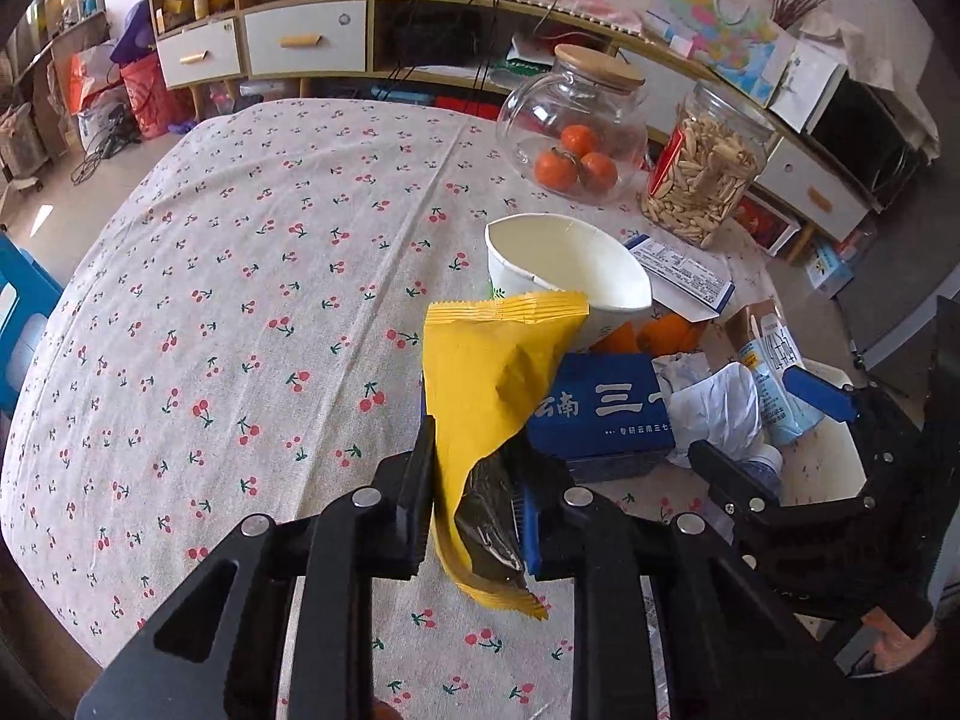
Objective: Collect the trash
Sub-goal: 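Grasp the yellow snack wrapper with the left gripper, then grasp the white crumpled plastic bag with the right gripper and carry it to the bin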
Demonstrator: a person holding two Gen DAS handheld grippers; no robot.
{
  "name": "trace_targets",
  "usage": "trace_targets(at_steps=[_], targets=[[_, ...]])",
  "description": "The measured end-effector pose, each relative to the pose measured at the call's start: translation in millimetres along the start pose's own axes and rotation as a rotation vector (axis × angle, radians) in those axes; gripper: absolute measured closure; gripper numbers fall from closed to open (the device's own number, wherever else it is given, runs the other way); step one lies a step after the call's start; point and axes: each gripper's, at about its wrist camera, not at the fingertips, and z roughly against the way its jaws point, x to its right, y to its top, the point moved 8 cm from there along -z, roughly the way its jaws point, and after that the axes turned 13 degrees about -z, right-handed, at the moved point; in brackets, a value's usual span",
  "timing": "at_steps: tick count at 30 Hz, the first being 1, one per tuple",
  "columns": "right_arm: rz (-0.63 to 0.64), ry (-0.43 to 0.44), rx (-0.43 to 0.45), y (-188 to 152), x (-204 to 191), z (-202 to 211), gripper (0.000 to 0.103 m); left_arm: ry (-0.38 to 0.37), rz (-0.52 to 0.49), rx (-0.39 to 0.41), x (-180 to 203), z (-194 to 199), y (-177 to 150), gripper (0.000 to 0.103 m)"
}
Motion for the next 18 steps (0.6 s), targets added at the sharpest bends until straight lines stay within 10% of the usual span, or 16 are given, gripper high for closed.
trace_targets(at_steps=[7,11,18], targets=[[0.018,-0.011,-0.026,-4.3,-6.7,-12.8,0.008,-0.02,0.006,0.015,1.4,7.2,0.9,0.08],[0.015,0.001,-0.042,-5.8,-5.6,-14.1,0.038,-0.024,0.015,0.005,0.9,5.0,-2.1,0.08],[-0.035,0.01,0.0,1.3,3.6,-3.3,0.047,-0.026,0.025,0.02,-1.9,7.6,-1.2,0.08]])
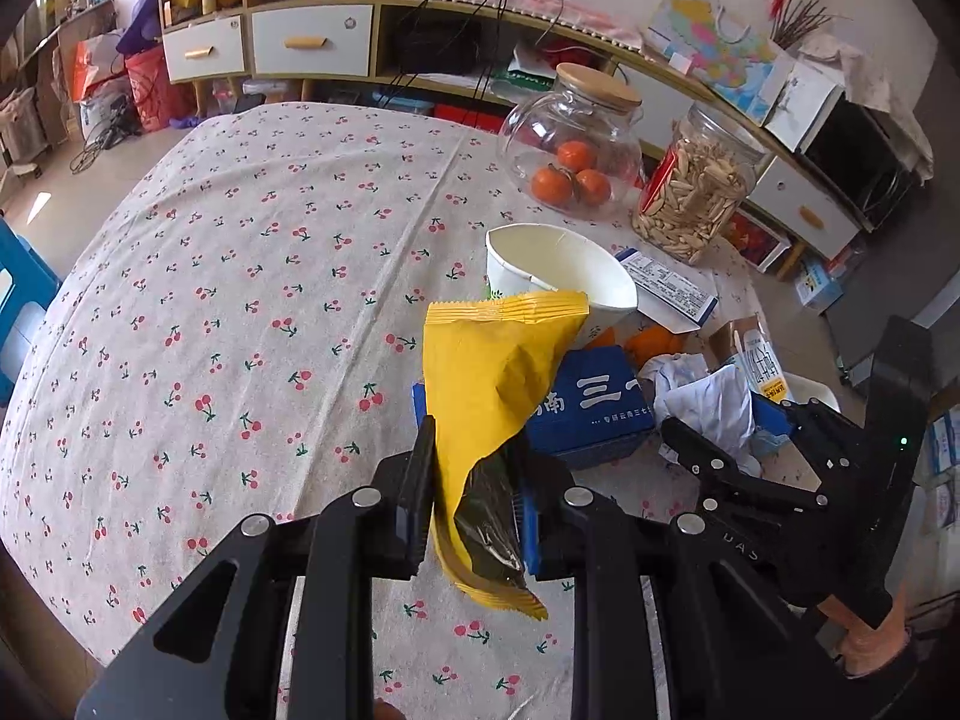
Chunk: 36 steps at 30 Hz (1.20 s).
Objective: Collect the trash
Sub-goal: 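Grasp the white crumpled plastic bag with the right gripper and carry it to the bin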
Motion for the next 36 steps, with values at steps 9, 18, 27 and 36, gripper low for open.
trace_targets(at_steps=[9,18,27,36], targets=[[-0.11,0.043,0.101,21.0,9.8,32.6,0.046,0.009,0.016,0.045,0.2,7.9,7.0,0.08],[-0.188,0.032,0.197,28.4,20.3,54.7,0.045,0.027,0.026,0.121,8.2,18.2,17.8,0.08],[-0.255,-0.018,0.266,27.0,37.8,74.2,0.044,0.04,0.022,0.156,28.0,18.0,23.1,0.08],[-0.341,-0.082,0.313,22.3,81.1,94.3,0.044,0.044,0.005,0.202,55.3,21.4,30.5,0.08]])
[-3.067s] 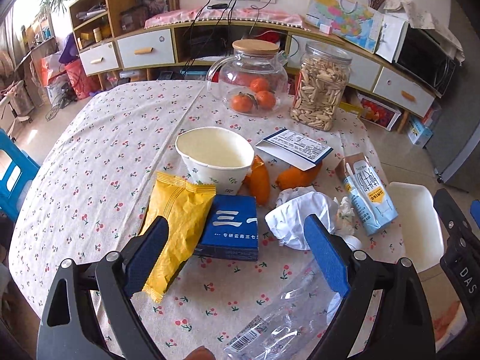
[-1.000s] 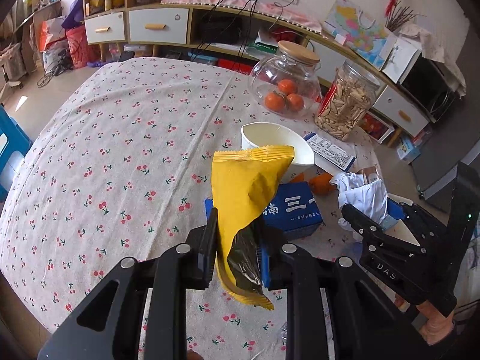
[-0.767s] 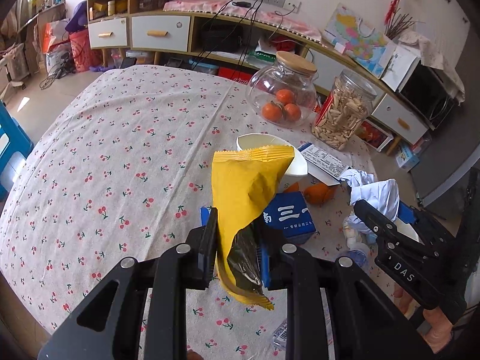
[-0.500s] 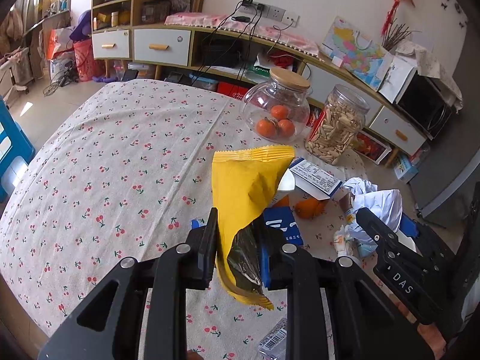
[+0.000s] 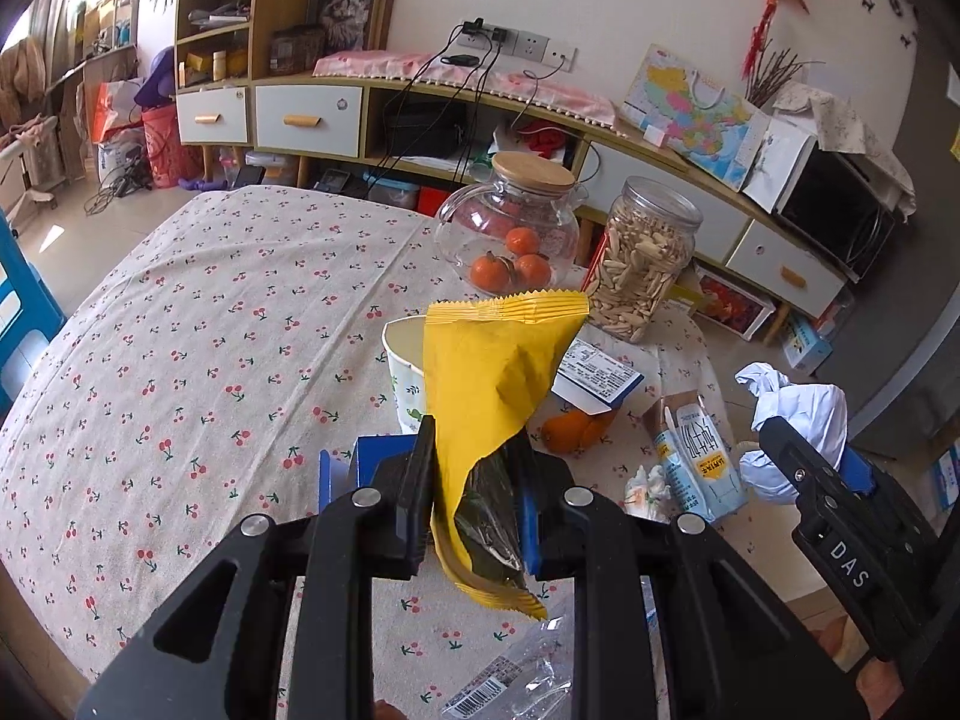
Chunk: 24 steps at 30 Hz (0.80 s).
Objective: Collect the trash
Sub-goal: 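Grasp the white crumpled plastic bag with the right gripper and carry it to the bin, then drop the yellow wrapper into the white bin by opening the left gripper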
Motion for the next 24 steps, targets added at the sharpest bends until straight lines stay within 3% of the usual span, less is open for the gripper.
trace_targets(at_steps=[16,24], targets=[[-0.116,-0.137,0.106,34.5,98.4,32.1,0.042,-0.039,-0.102,0.063,85.4,4.3,16.6,0.08],[-0.185,-0.235,0.117,41.4,166.7,37.0,0.042,-0.105,-0.135,0.057,142.9,-1.7,26.0,0.08]])
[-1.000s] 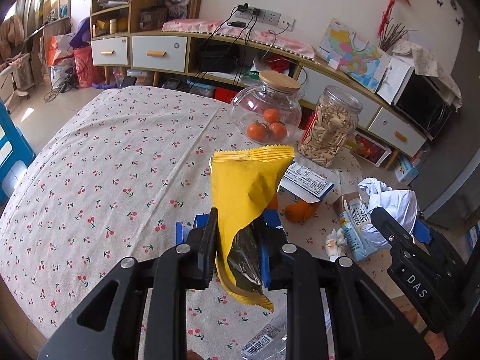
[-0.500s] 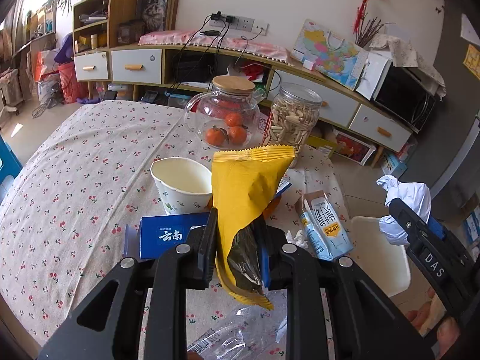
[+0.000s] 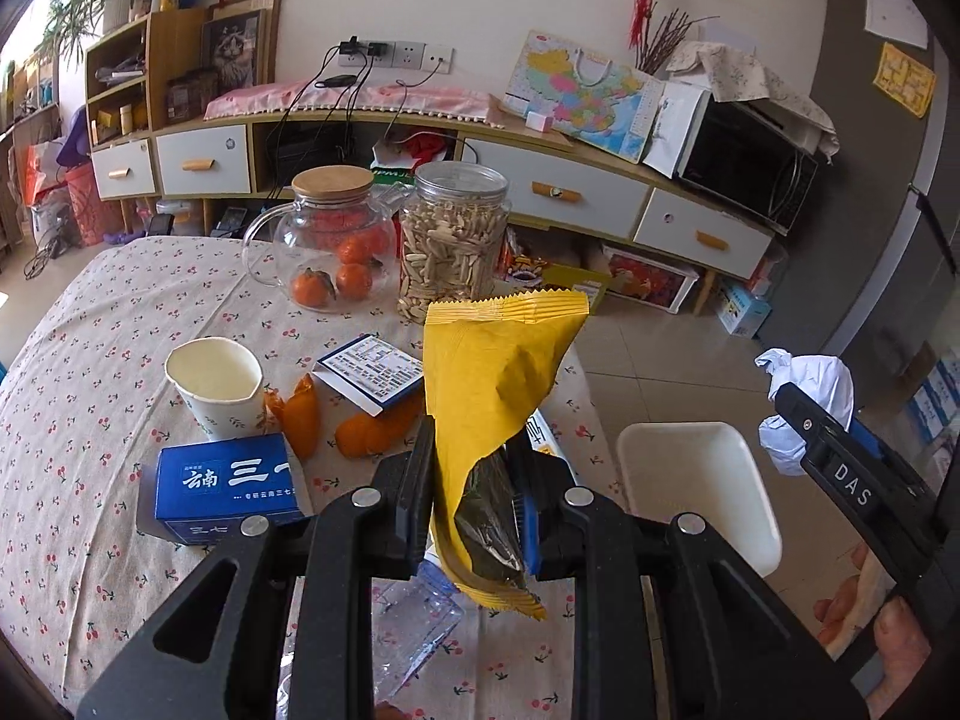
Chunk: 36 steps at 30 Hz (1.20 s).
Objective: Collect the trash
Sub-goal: 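Drop the yellow wrapper into the white bin by opening the left gripper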
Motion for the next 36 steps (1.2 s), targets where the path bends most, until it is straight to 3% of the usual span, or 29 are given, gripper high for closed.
trace_targets(at_steps=[7,10,12,17,24,36], targets=[[-0.098,-0.075,-0.005,17.2,54.7,-13.7,0.041,-0.015,-0.056,-0.001,37.8,-2.8,13.0,0.08],[-0.109,-0.141,-0.022,19.8,74.8,-25.2,0.031,-0.019,-0.083,-0.006,53.5,-4.5,17.4,0.08],[-0.142,-0.181,-0.029,22.4,90.1,-28.5,0.016,-0.029,-0.098,-0.008,66.1,-5.0,19.5,0.08],[-0.177,-0.247,0.029,36.6,120.4,-10.7,0.007,-0.07,-0.135,-0.013,106.5,-11.8,27.1,0.079],[-0.175,-0.35,0.094,50.3,165.1,13.8,0.007,-0.111,-0.178,-0.025,159.7,-23.2,38.0,0.077],[-0.194,-0.458,0.095,60.8,224.6,31.9,0.007,-0.168,-0.239,-0.07,236.9,-51.5,44.0,0.077]])
